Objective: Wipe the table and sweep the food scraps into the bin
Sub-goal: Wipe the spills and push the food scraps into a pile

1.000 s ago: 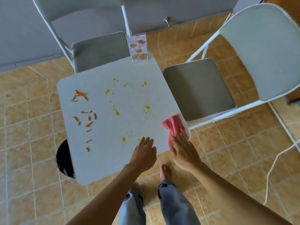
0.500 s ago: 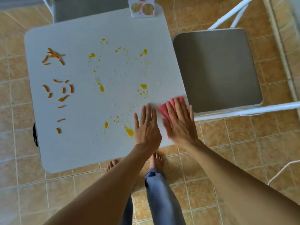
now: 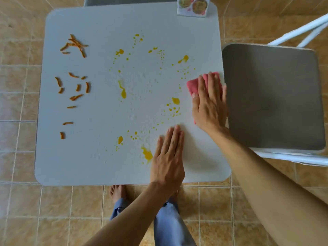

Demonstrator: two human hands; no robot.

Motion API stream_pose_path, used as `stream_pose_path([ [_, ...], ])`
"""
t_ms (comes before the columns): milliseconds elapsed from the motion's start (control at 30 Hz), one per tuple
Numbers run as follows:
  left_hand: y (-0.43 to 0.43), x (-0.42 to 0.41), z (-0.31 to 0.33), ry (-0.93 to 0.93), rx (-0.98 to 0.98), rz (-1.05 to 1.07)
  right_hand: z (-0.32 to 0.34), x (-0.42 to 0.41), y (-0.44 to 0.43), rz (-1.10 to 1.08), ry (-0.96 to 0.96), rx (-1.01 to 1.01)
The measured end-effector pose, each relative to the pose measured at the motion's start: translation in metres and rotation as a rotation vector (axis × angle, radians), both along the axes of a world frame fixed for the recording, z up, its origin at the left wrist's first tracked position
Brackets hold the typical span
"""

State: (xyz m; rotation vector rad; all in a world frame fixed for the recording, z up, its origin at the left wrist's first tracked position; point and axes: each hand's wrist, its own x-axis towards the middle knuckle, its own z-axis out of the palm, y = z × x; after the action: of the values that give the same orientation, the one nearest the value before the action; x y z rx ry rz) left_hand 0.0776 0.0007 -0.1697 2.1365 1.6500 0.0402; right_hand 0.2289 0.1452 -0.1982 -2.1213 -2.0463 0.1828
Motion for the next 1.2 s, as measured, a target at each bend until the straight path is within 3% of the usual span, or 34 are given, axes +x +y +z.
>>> stream_pose_path([
  [67, 0.0, 0.001, 0.0, -0.019, -0.008, 0.006, -0.002, -0.01, -0.014, 0.011, 0.029, 0.025],
  [167, 0.005, -0.001, 0.004, -0.051, -0.037, 0.001, -0.002, 0.001, -0.041, 0.314, -0.016, -0.014],
  [233, 0.006, -0.012, 0.007, -0.075, -0.039, 0.012, 0.001, 0.016, -0.035, 0.385, -0.093, -0.062],
  [367, -0.004, -0.061, 0.011, -0.076, 0.03, 0.149, -0.001, -0.01, -0.013, -0.086, -0.082, -0.057],
  [433, -0.013, -0.094, 0.008, -0.071, 0.069, 0.236, 0.001, -0.045, -0.014, -0.18, -0.014, -0.063],
  [600, -0.018, -0.17, -0.001, -0.019, 0.144, 0.41, 0.002, -0.067, -0.049, 0.469, -0.023, -0.053],
  [667, -0.015, -0.188, -0.004, 0.0, 0.142, 0.429, 0.002, -0.052, -0.069, 0.354, -0.036, -0.035],
  [800, -0.015, -0.204, -0.02, 0.006, 0.127, 0.375, -0.003, -0.038, -0.135, -0.298, -0.018, 0.022],
  [867, -0.017, -0.206, -0.028, 0.004, 0.148, 0.37, -0.003, -0.069, -0.164, -0.508, 0.011, 0.06],
  [933, -0.017, -0.205, -0.031, -0.002, 0.169, 0.388, 0.001, -0.109, -0.179, -0.459, 0.035, 0.025],
  [1033, -0.017, -0.206, -0.032, -0.018, 0.189, 0.387, 0.005, -0.126, -0.19, 0.179, -0.024, -0.131],
  [1067, -0.018, -0.207, -0.033, -0.023, 0.188, 0.379, 0.005, -0.114, -0.186, 0.288, -0.031, -0.135],
  [1133, -0.019, -0.208, -0.034, -0.028, 0.188, 0.382, 0.002, -0.088, -0.181, 0.204, -0.043, -0.093],
  [1200, -0.02, -0.207, -0.034, -0.034, 0.182, 0.384, -0.002, -0.073, -0.186, -0.188, -0.035, -0.041],
])
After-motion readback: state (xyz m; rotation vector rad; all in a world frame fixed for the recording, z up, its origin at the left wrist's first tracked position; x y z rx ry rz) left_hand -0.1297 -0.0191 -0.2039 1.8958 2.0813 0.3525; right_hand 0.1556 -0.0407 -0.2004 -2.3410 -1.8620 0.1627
